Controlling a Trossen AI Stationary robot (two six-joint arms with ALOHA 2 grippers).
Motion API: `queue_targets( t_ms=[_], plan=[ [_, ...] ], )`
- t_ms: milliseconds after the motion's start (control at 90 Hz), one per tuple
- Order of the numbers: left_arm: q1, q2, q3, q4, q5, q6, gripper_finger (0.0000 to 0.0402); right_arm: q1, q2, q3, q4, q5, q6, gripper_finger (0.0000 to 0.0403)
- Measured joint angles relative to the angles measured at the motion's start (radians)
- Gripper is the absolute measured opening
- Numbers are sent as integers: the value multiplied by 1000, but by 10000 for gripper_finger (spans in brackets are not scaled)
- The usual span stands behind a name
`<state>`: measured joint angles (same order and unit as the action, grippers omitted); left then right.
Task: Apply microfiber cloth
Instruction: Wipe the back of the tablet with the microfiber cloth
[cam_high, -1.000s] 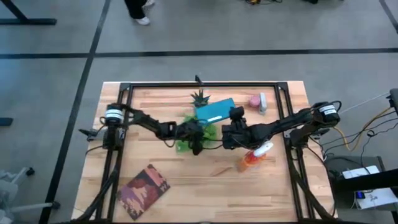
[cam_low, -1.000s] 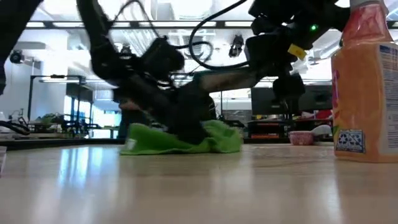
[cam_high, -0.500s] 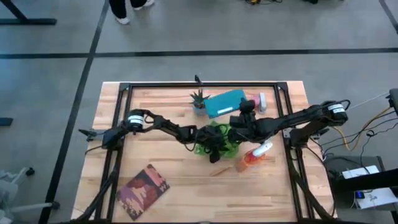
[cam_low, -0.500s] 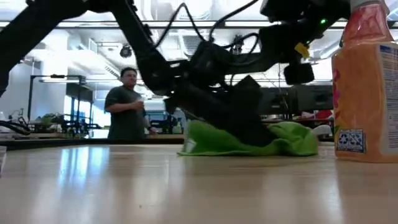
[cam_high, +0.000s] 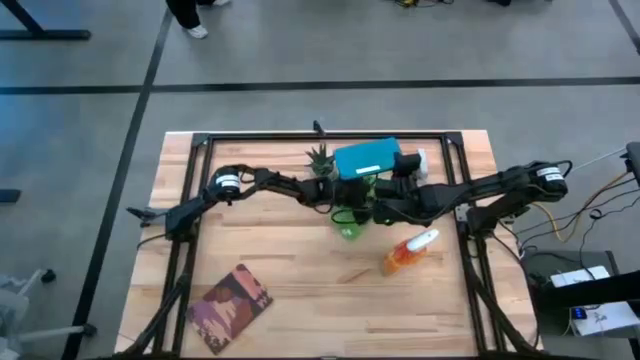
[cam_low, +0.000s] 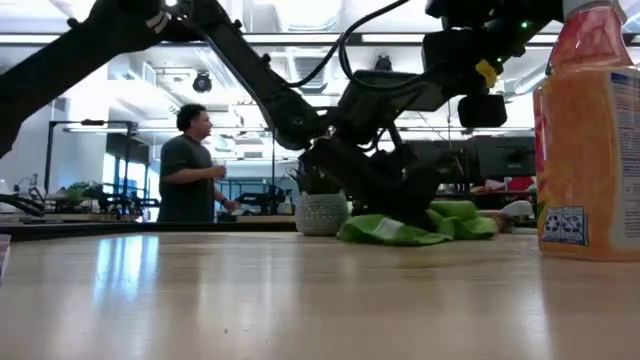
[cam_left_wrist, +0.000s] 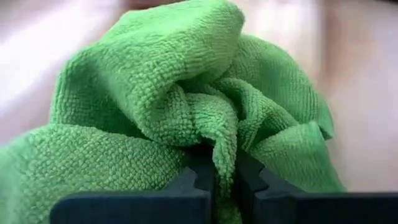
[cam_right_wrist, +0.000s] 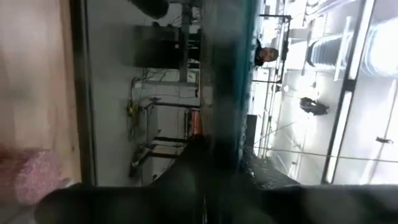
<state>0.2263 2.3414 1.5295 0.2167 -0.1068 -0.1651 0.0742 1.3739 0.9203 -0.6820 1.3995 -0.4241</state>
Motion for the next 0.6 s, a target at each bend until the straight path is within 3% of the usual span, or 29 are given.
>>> queue_targets(
  t_ms=[400, 600],
  plan=[
    [10, -66, -20, -224, -25, 8, 0, 2, -2, 0, -53, -10, 97, 13],
    [-43, -169, -152, -260, -31, 7, 0, 9, -1, 0, -89, -34, 110, 13]
  ],
)
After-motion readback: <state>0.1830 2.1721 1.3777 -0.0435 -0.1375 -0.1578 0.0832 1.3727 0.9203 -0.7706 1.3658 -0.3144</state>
